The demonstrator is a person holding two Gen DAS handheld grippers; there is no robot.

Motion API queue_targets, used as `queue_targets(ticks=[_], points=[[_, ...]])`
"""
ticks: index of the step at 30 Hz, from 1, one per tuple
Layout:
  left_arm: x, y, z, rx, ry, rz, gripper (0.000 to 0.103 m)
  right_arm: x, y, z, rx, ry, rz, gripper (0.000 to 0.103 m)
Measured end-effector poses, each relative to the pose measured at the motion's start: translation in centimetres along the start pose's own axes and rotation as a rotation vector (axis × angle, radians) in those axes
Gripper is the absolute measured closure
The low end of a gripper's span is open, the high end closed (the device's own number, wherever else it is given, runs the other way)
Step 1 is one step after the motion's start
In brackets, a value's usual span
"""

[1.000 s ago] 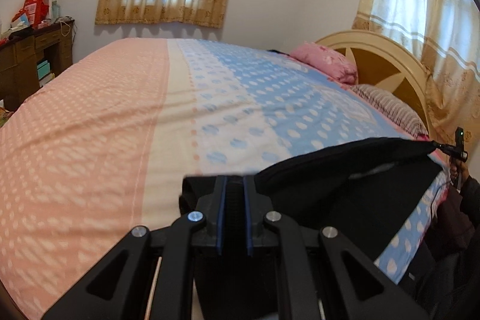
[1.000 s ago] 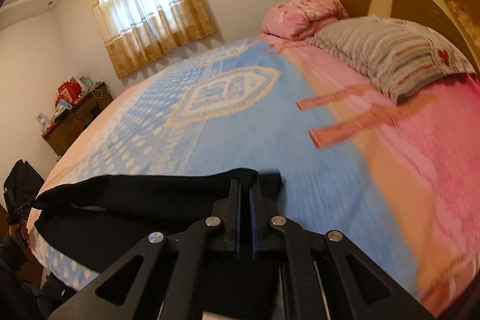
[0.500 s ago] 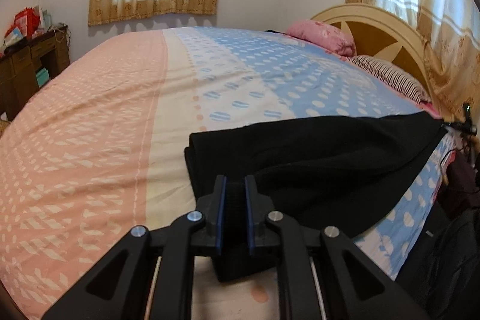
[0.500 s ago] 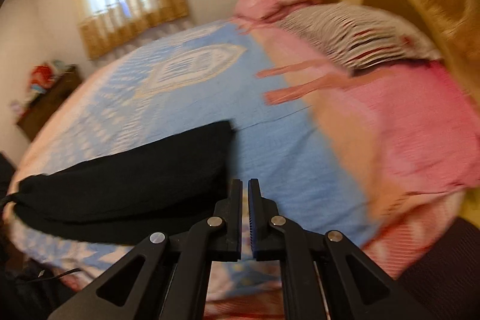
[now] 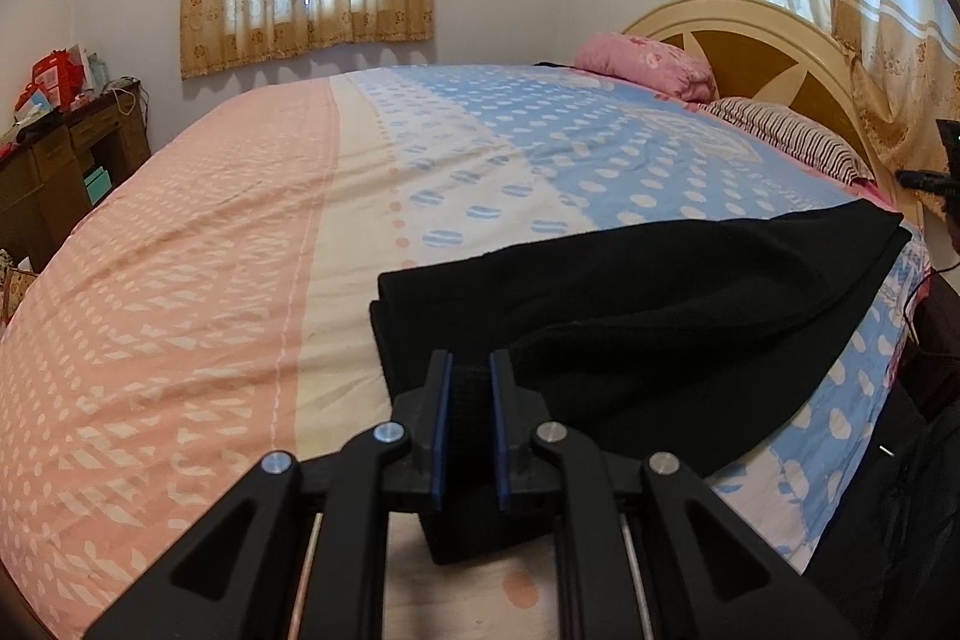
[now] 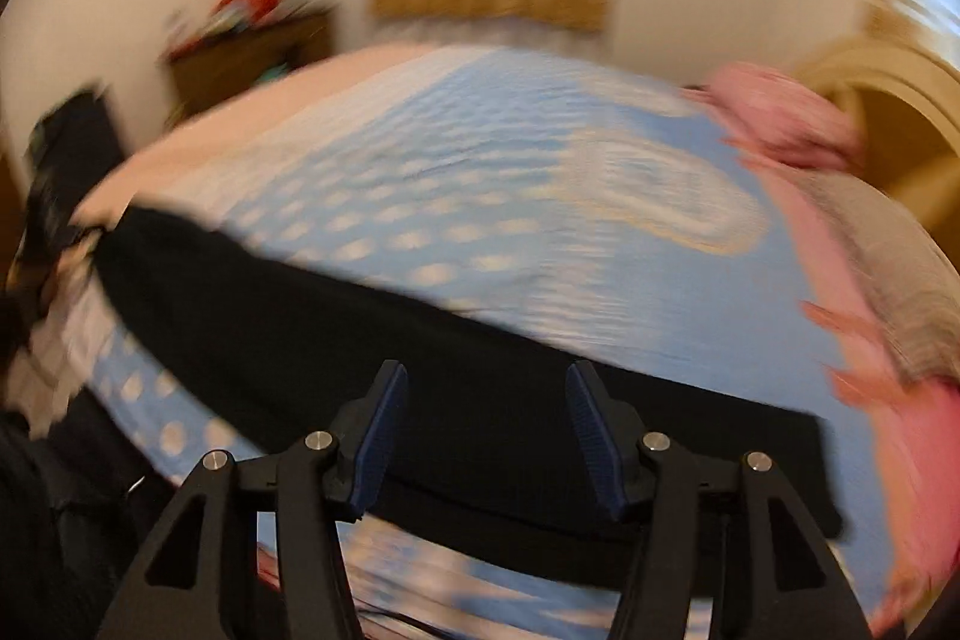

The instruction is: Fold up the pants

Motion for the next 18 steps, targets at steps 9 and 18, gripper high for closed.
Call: queue_targets(ticks=[9, 18], points=[[0.1, 0.1, 0.1, 0.014, -0.012, 0.003, 0.09, -8.4, 16.2, 0.9, 0.37, 0.156, -0.108, 0.056], [-0.1, 0.3, -0.1, 0.026, 0.009, 0.015, 0.09, -12.3, 17.4, 1.3, 0.452, 0.185, -0.019, 0.078]])
Point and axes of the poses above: each gripper's, at about its wrist camera, not at the fingertips, and x roughly against the way its jaws point, y to its left, z to its underside, the point moved 6 cm from there along -x, roughly the way its jaws point, and after that the axes turned 11 degrees about y, right-handed, at the moved point
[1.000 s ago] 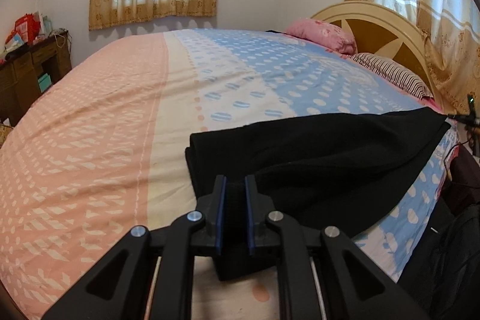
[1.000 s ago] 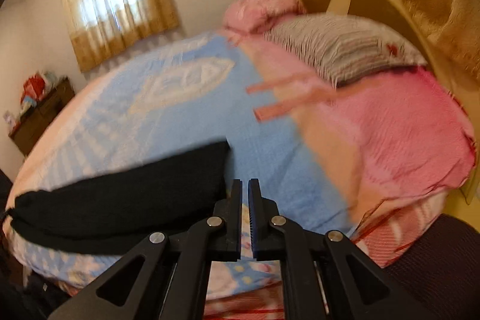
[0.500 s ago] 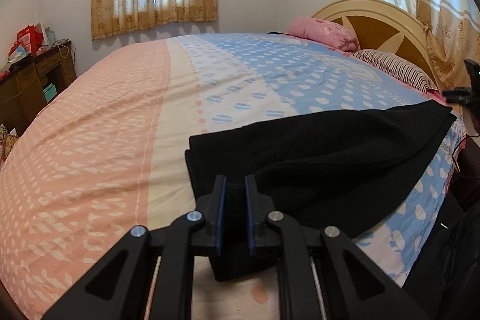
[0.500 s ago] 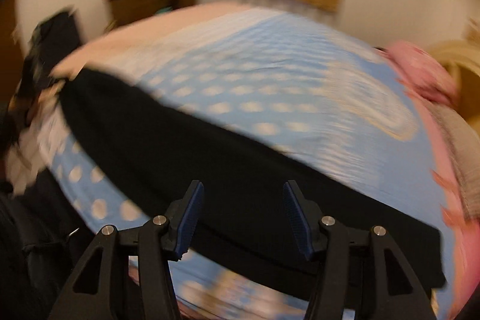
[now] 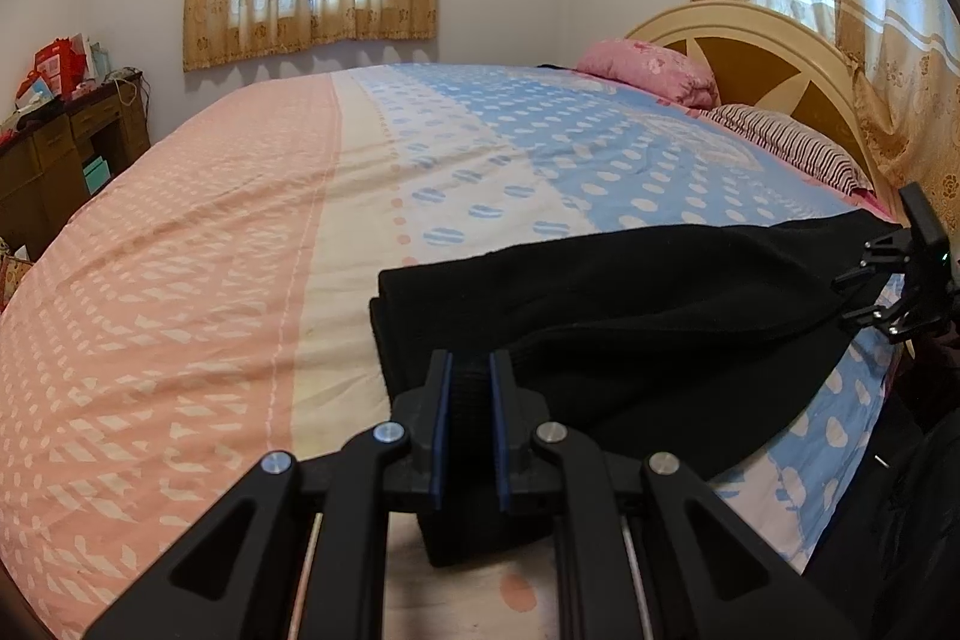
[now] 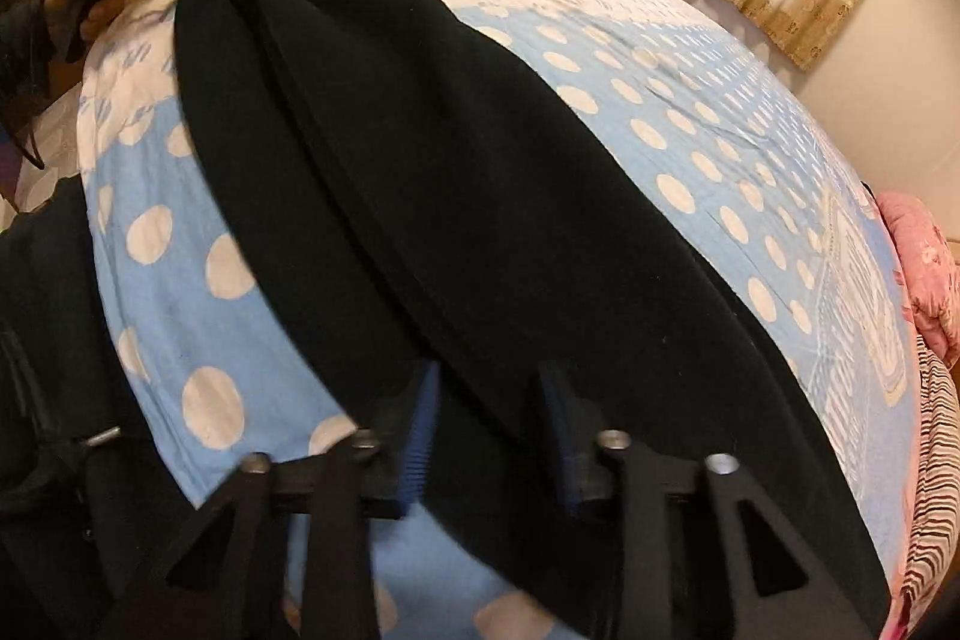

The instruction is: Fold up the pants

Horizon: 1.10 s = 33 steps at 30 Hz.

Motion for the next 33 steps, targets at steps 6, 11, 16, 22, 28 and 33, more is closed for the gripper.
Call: queue_targets(ticks=[6, 11, 16, 22, 28, 33], points=[[1.1, -0.4, -0.5, -0.018, -0.034, -0.002, 0.091, 2.9, -0.4, -0.3, -0.027, -0.046, -0.073, 0.1], [2.4, -0.5, 0.4, -0.053, -0.035, 0.021, 0.091, 4.0, 0.4, 1.4, 0.006, -0.031, -0.113, 0.101], [2.5, -0.8, 1.5, -0.044, -0.027, 0.06, 0.091, 2.0, 1.4, 2.7, 0.028, 0.015, -0.116, 0.101], [3.2, -1.0, 2.0, -0.042, -0.035, 0.073, 0.091, 2.4, 0.8, 2.6, 0.014, -0.007, -0.124, 0.1], [2.4, -0.7, 2.2, -0.053, -0.007, 0.038, 0.09, 1.6, 1.7, 3.6, 0.036, 0.024, -0.11, 0.1], [3.0, -0.2, 3.0, -0.071, 0.009, -0.02, 0.069, 1.7, 1.2, 3.6, 0.019, 0.031, -0.133, 0.099]])
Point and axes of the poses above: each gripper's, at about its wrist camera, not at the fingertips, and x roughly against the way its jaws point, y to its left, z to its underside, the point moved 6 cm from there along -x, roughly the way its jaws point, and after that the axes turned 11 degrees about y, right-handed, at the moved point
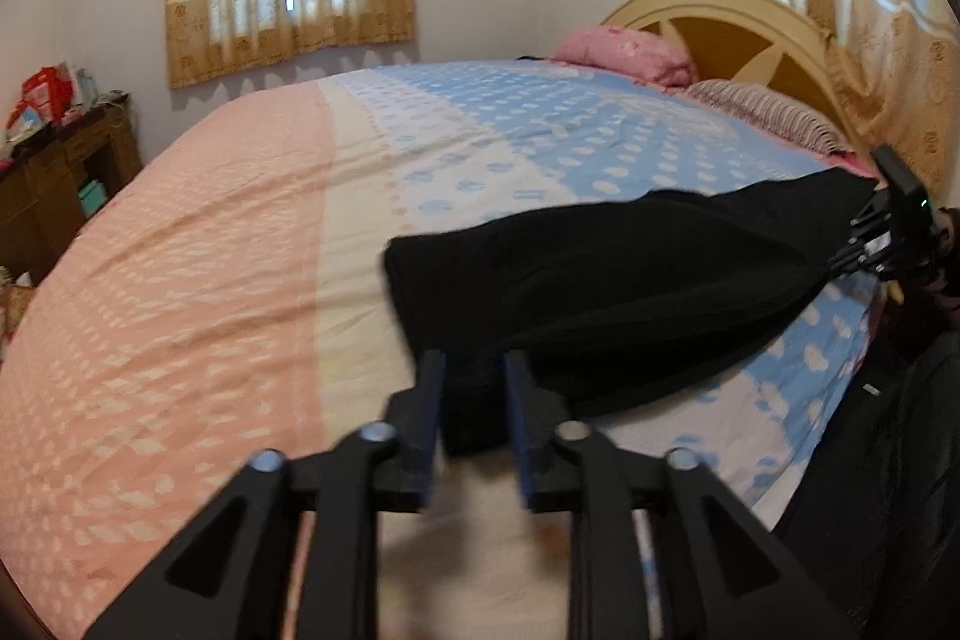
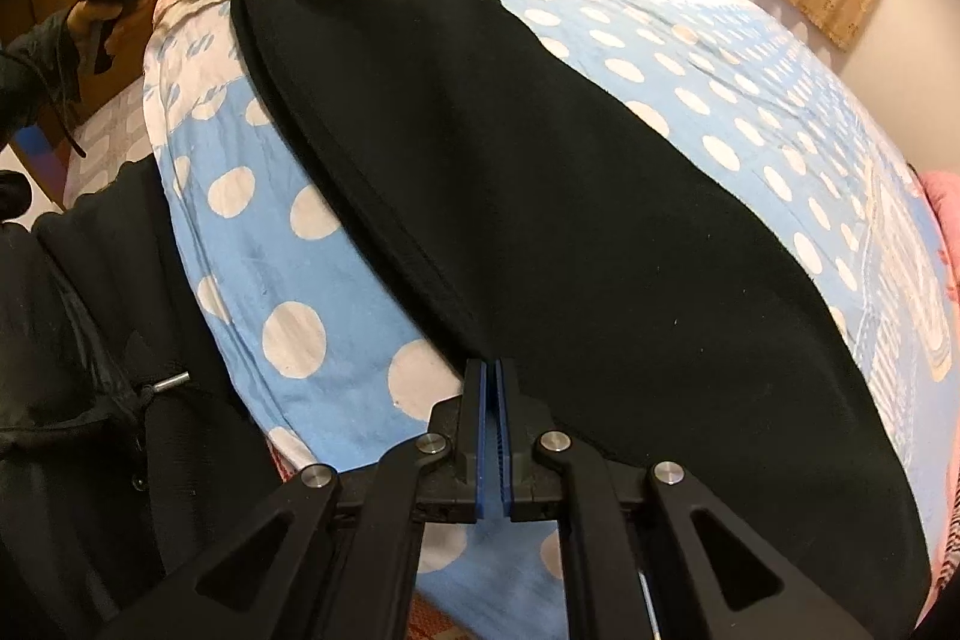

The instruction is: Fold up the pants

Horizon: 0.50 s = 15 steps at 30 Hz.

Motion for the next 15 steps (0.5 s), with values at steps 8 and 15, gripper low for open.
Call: queue_targets(ticks=[8, 15], points=[[2.9, 4.0, 1.9, 0.139, -0.024, -0.038, 0.066, 1.7, 0.2, 0.7, 0.067, 0.005, 0.002, 0.097], [2.9, 3.0, -1.9, 0.202, -0.115, 0.016, 0.066, 5.0, -1.6, -1.9, 0.002, -0.1, -0.032, 0.094]])
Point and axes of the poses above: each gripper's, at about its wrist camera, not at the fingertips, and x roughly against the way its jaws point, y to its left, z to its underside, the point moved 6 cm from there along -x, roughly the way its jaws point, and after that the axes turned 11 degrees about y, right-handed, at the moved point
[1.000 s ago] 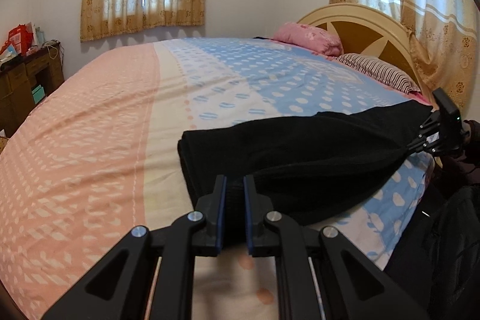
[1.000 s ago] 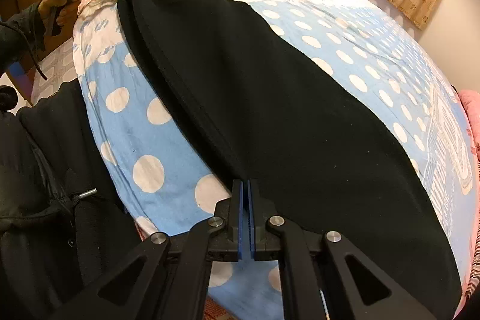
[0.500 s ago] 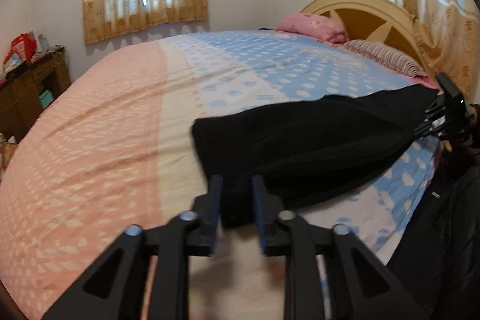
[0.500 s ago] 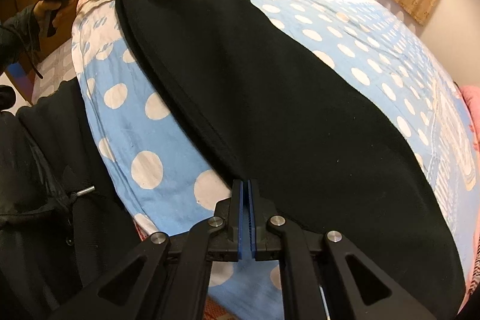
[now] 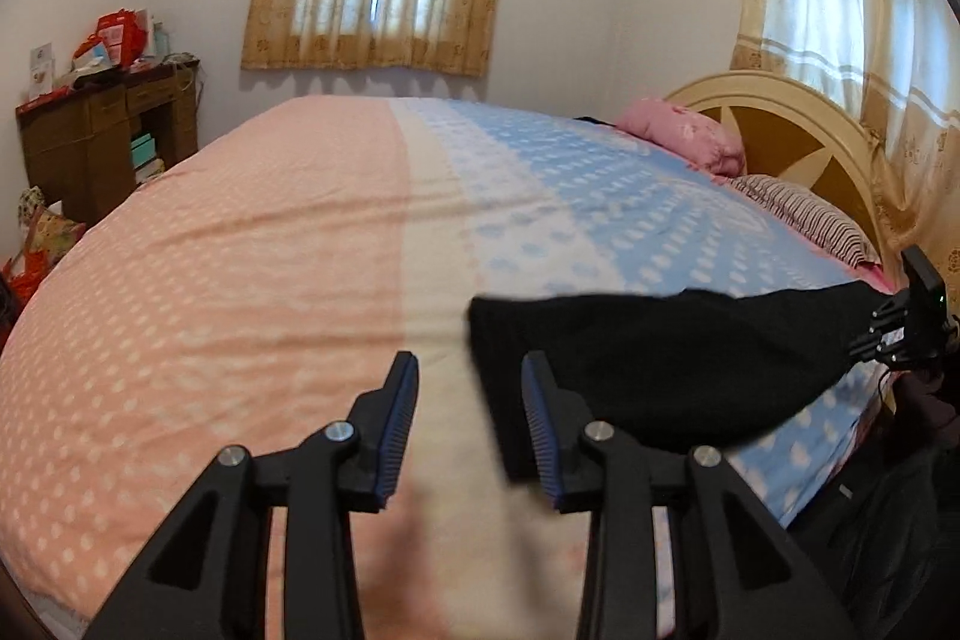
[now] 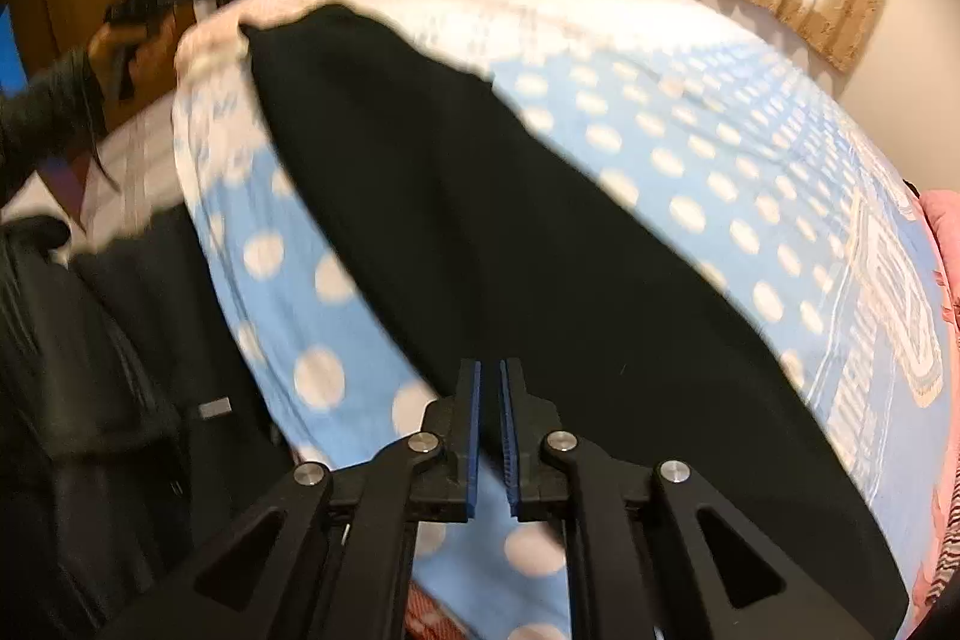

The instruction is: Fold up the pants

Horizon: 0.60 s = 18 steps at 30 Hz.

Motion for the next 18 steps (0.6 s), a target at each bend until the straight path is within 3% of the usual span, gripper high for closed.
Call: queue_targets(ticks=[4, 5, 10, 13, 18], points=[[-2.6, -3.9, -1.6, -0.057, 0.016, 0.079, 0.066, 1.4, -1.6, -4.0, -0.057, -0.064, -0.047, 0.072], [-3.5, -5.3, -1.8, -0.087, 0.026, 0.099, 0.066, 1.6, -1.7, -4.9, -0.07, -0.078, -0.062, 0.071], [-7.5, -9.8, 0.7, -0.225, 0.152, 0.14, 0.066, 0.8, -3.0, -10.5, -0.182, -0.141, -0.162, 0.071], [-9.0, -10.6, 3.3, -0.304, 0.231, 0.083, 0.065, -1.6, -4.8, -13.7, -0.324, -0.137, -0.285, 0.071], [-8.5, -9.7, 3.3, -0.249, 0.23, 0.129, 0.063, -8.0, -6.8, -17.9, -0.544, -0.059, -0.505, 0.071]])
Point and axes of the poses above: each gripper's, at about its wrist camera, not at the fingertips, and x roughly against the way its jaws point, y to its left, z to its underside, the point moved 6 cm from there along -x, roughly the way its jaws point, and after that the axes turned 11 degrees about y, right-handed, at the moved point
